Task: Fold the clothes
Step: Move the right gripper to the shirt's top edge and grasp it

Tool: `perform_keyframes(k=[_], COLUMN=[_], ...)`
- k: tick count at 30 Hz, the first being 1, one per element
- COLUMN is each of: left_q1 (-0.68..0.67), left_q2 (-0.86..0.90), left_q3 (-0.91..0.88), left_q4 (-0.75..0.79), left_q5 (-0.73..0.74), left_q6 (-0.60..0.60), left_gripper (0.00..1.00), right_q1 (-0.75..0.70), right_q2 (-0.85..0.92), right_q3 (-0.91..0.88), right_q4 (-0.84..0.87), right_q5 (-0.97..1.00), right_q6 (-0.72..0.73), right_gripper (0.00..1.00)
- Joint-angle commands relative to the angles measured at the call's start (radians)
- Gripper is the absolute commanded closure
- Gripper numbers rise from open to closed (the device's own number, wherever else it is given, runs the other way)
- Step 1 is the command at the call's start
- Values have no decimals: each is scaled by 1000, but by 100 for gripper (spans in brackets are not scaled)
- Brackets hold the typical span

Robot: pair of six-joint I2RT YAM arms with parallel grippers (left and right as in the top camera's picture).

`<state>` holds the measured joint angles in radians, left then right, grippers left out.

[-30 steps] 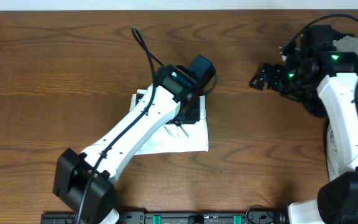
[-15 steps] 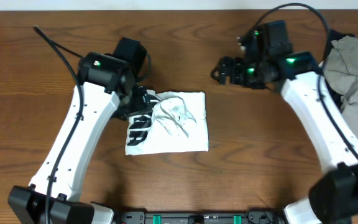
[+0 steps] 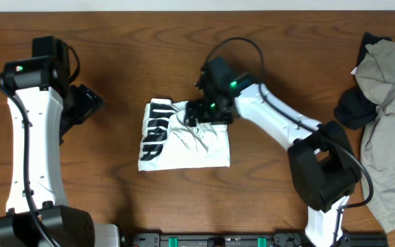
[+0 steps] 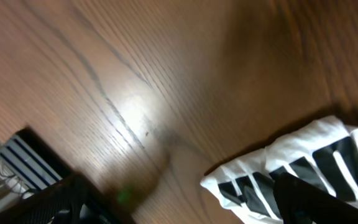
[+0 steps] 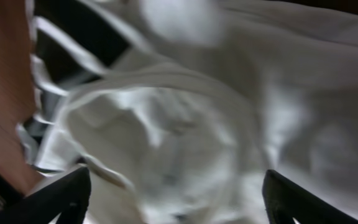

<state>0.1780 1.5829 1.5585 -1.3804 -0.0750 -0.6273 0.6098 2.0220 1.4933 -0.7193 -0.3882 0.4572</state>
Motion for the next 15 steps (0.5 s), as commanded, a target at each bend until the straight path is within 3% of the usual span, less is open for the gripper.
perform_keyframes(k=[1, 9, 11, 13, 15], left_q1=[-1, -1, -1, -1, -1], left_q2=[-1, -1, -1, -1, -1], left_q3=[-74, -291, -339, -370, -388], left_q4=[24, 148, 187, 221, 241], left_q5=[63, 78, 142, 212, 244], left_q6=[47, 52, 103, 149, 179], left_gripper=[2, 2, 2, 2, 2], right_q1=[29, 49, 49, 49, 49], right_q2=[-6, -6, -6, -6, -6], right_q3=[51, 72, 72, 72, 72], right_q4=[19, 17, 16, 16, 6], right_q5=[69, 132, 153, 154, 164], right_q6=[47, 64, 70, 70, 70], right_gripper=[18, 47, 55, 59, 53])
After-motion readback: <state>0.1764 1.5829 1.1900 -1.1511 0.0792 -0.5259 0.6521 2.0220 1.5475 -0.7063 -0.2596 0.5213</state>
